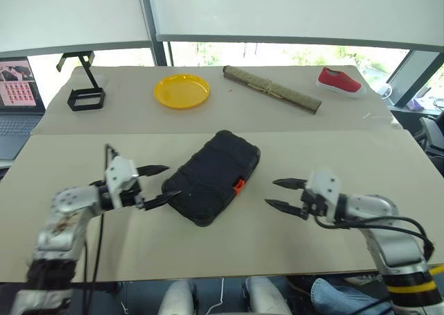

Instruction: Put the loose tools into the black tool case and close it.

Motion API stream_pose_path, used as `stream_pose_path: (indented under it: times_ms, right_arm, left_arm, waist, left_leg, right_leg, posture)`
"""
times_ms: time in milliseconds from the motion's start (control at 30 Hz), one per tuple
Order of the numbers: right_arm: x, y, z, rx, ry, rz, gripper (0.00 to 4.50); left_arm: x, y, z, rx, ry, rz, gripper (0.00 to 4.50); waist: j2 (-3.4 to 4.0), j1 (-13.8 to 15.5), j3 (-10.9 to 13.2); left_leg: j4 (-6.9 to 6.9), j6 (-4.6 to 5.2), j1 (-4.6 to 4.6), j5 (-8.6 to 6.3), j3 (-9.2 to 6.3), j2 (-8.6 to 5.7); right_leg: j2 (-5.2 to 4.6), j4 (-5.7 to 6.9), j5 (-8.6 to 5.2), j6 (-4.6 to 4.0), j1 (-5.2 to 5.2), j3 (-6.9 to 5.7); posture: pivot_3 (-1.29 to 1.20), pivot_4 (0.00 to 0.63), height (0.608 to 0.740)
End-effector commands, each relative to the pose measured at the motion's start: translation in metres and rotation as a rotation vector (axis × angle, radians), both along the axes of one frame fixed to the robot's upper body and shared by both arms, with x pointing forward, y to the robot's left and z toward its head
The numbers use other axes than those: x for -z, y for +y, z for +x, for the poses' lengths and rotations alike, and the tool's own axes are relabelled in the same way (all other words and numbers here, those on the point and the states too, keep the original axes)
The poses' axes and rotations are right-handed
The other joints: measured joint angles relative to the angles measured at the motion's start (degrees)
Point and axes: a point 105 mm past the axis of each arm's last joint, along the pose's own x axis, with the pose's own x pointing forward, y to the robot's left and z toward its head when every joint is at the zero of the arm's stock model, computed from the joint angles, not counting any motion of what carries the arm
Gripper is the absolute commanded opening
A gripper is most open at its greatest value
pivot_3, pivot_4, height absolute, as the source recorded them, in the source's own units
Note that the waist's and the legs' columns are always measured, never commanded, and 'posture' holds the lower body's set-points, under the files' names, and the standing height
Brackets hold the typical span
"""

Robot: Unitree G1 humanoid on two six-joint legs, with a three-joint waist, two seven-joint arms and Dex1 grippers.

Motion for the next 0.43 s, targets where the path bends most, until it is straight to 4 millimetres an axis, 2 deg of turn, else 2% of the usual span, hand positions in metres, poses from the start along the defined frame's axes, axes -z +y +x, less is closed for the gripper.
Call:
stream_pose_path:
  times_ms: [33, 67, 167, 433]
  right_arm:
    - [-0.017, -0.021, -0.012, -0.081, -0.092, 0.046, 4.26]
    - [-0.018, -0.028, -0.012, -0.08, -0.099, 0.043, 4.4]
    - [-0.014, -0.04, -0.011, -0.086, -0.118, 0.018, 4.4]
    - [0.001, -0.05, -0.011, -0.091, -0.124, -0.024, 4.4]
  left_arm:
    - [0.02, 0.036, -0.018, -0.152, 0.019, 0.078, 4.5]
    - [0.025, 0.047, -0.025, -0.199, 0.019, 0.102, 4.5]
    - [0.034, 0.064, -0.039, -0.285, 0.033, 0.104, 4.5]
    - [0.033, 0.063, -0.044, -0.372, -0.022, 0.081, 4.5]
  waist:
    - [-0.01, 0.0, 0.0]
    - [-0.16, 0.1, 0.1]
    - [-0.47, 0.3, 0.3]
    - [-0.47, 1.7, 0.4]
  left_leg:
    - [0.0, 0.0, -0.02, 0.0, 0.02, 0.01]
    - [-0.01, 0.0, -0.02, 0.0, 0.02, 0.01]
    - [-0.01, 0.0, -0.09, 0.0, 0.05, 0.03]
    - [-0.01, -0.01, -0.07, 0.0, 0.18, 0.01]
  right_leg:
    - [-0.01, -0.01, -0.01, 0.01, -0.02, 0.0]
    - [-0.02, -0.03, -0.01, 0.01, -0.01, -0.01]
    - [-0.04, -0.05, 0.0, 0.0, -0.08, -0.05]
    - [-0.13, -0.06, 0.0, 0.0, -0.05, -0.1]
  posture:
    - [0.0, 0.15, 0.74]
    - [0.0, 0.15, 0.74]
    - [0.0, 0.15, 0.74]
    - [0.0, 0.15, 0.74]
